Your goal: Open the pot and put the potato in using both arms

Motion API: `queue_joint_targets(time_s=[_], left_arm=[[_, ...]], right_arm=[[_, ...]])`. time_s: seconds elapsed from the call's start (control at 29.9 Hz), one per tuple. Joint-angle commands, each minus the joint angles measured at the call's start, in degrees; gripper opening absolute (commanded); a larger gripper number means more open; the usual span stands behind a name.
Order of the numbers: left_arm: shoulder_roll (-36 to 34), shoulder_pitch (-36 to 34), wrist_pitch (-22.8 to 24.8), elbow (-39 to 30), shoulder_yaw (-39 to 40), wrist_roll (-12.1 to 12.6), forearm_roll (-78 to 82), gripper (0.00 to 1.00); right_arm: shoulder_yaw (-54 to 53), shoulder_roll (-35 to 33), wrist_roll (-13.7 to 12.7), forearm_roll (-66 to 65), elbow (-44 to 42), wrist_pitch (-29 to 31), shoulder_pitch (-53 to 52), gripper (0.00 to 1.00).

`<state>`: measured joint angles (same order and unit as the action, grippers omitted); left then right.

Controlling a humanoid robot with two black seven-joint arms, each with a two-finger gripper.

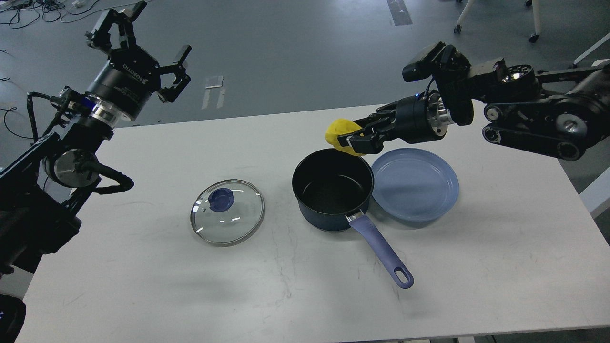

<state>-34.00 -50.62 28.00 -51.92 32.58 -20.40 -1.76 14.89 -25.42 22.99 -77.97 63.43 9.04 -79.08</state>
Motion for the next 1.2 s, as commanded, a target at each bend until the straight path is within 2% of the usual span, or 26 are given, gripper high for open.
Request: queue_joint_targets(time_s=[0.0,0.07,0.13,0.17,0.2,0.23,0.27,0.8,0.9,1.0,1.17], left_arm=[[-0.54,0.26,0.00,0.07,0.20,-0.77,-0.08,0.98],[-0.89,0.26,0.00,0.07,0.29,-1.13,0.00,0.98],[-1.07,0.35,0.00,0.07,0.29,-1.04,-0.08,0.98],[-1.16,0.35,0.00,0.07,0.20,-1.04,0.00,0.98],[-1.16,0.26,0.00,0.07,0.20,-1.04,0.00,0.98],[-1.16,0.26,0.00,0.07,0.20,-1.04,0.00,0.98],[-1.16,0.26,0.00,0.07,0.12,-0.95,0.00,0.98],[-0.45,0.26,0.00,0.07,-0.41,-0.51,0.00,0.98],[-0.45,0.26,0.00,0.07,-0.41,-0.34,0.00,0.98],[-0.28,0.18,0.00,0.07,-0.41,-0.34,0.00,0.98],[1.30,0.26,0.00,0.07,-0.41,-0.34,0.00,0.98]], right_arm=[[0.05,2.12,0.38,0.02,-1.46,0.10,2.52,0.28],[-0.04,3.44,1.52,0.02,-3.04,0.10,3.75,0.29],[-0.13,4.15,1.70,0.02,-3.84,0.10,4.37,0.37],[-0.13,4.67,1.70,0.02,-4.10,0.10,4.55,0.54],[-0.21,5.11,1.53,0.02,-4.11,0.10,4.55,0.78],[-0.21,5.29,1.44,0.02,-4.11,0.10,4.55,0.95],[-0.48,5.38,1.09,0.02,-4.19,0.19,4.55,1.00],[-4.61,4.50,0.39,6.69,-5.16,0.10,7.27,1.00],[-9.26,2.75,0.30,8.79,-5.16,0.19,7.27,1.00],[-12.95,1.52,-0.23,17.30,-5.16,0.80,7.27,1.00],[-19.19,-0.59,-4.62,43.76,-5.25,0.98,7.71,1.00]])
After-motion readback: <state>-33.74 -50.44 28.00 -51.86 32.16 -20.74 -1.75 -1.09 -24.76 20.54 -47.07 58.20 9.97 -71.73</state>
